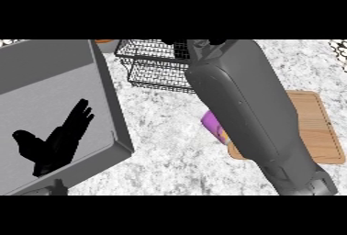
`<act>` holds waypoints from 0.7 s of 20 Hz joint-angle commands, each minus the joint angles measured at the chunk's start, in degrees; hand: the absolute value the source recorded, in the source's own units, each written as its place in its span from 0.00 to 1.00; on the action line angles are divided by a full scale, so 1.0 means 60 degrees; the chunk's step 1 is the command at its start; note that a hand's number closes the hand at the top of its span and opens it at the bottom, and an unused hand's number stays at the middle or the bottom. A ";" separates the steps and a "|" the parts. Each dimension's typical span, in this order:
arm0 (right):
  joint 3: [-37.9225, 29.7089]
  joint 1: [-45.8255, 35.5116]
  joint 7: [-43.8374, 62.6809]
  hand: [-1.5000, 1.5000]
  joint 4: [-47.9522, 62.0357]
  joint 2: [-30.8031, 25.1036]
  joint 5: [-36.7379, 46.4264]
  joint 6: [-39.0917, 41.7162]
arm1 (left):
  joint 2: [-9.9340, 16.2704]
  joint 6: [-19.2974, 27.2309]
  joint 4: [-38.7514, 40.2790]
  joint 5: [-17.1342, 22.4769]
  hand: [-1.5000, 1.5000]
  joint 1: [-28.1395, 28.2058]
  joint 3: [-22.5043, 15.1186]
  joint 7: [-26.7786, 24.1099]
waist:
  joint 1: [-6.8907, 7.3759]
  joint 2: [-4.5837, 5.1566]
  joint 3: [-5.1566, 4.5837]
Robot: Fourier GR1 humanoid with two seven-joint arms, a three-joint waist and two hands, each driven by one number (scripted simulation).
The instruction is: Pick the tomato from the cutting board and place it in the tiered basket
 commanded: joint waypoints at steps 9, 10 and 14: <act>-0.1013 -0.0488 -0.1053 1.00 0.2758 0.0047 -0.1741 -0.4377 | -0.0012 -0.0081 0.0366 -0.0060 0.50 -0.1263 -0.1343 0.0349 | 0.0178 0.0237 -0.0047; -0.1015 -0.0570 -0.1221 1.00 0.3004 0.0048 -0.2032 -0.4679 | -0.0012 -0.0220 0.0287 -0.0067 0.50 -0.1195 -0.1263 0.0217 | 0.0288 0.0217 -0.0053; -0.0901 -0.0513 -0.2611 0.00 0.3912 0.0048 -0.3246 -0.5491 | -0.0012 -0.0286 0.0237 0.0000 0.50 -0.1035 -0.1652 0.0062 | 0.0658 0.0319 -0.0056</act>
